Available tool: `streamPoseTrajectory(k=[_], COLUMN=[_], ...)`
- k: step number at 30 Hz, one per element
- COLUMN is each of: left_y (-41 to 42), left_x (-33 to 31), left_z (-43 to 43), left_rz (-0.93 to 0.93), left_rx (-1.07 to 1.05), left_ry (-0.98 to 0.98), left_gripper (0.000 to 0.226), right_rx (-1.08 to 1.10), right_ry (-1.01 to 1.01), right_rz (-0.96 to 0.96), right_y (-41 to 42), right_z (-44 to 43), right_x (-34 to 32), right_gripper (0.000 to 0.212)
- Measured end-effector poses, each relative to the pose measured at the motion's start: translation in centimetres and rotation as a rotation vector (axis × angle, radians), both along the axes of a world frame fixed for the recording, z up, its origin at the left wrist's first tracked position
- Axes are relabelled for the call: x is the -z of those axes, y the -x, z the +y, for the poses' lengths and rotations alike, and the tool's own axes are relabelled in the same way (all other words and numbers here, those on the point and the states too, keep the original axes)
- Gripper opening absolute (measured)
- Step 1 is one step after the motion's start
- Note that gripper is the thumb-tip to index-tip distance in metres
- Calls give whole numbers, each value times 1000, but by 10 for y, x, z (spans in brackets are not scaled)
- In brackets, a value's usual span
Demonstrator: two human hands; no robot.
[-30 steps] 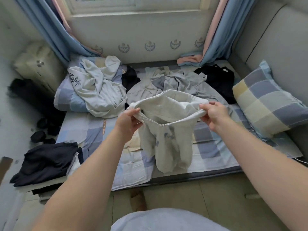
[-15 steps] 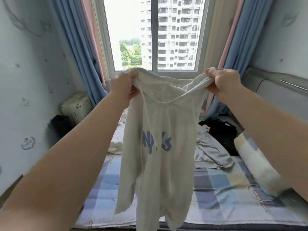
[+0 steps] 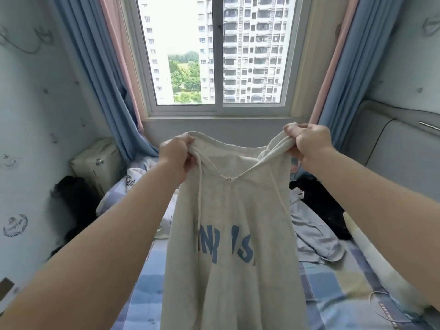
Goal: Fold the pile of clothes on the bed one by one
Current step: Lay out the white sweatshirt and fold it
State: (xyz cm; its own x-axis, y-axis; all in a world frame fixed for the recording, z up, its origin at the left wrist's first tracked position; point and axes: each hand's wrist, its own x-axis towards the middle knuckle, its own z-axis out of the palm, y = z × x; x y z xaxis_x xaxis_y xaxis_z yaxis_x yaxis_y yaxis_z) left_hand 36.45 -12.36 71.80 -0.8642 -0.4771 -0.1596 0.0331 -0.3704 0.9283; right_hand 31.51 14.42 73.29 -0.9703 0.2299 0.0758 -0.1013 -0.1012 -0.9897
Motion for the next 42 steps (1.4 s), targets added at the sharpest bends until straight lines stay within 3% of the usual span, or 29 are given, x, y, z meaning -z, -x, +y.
streamPoseTrajectory(k=[7,11,14,17,19,26,33,36,39,42], left_y=[175,276,310,298,280,204,92,61,43,41], left_x=[117,207,291,372,413,502,617,680,736,780], left_z=[-26,-37,-39,-45,-49,-38,-13,-9,-10,-18], left_rz=[-196,-298,-385,-500,-535,-672,-888,-867,-855,-808], left_rx=[12,59,200,385,474,722,996,1047,970,845], left_ry=[10,46,124,287,331,469,790,994,1124,1317], left_gripper=[3,6,9,47,56,58,61,66,77,84], right_rx=[49,69,-49,-174,-209,-382,-476,-584,-780,-894], right_ry=[-114,-53,40,8,-87,-343,-520,-730,-1092,-1246], right_rz=[-192,-351,-548,-688,-731,-881,-995,-937,-731,-690], right_y=[174,271,299,286,273,208,107,72,45,33], right_z=[-52,-89,-102,-102,-96,-67,-22,-10,-17,-38], right_x=[98,185,272,355,397,469,593,665,733,790], right_gripper=[15,10,58,68,67,73,64,64,74,92])
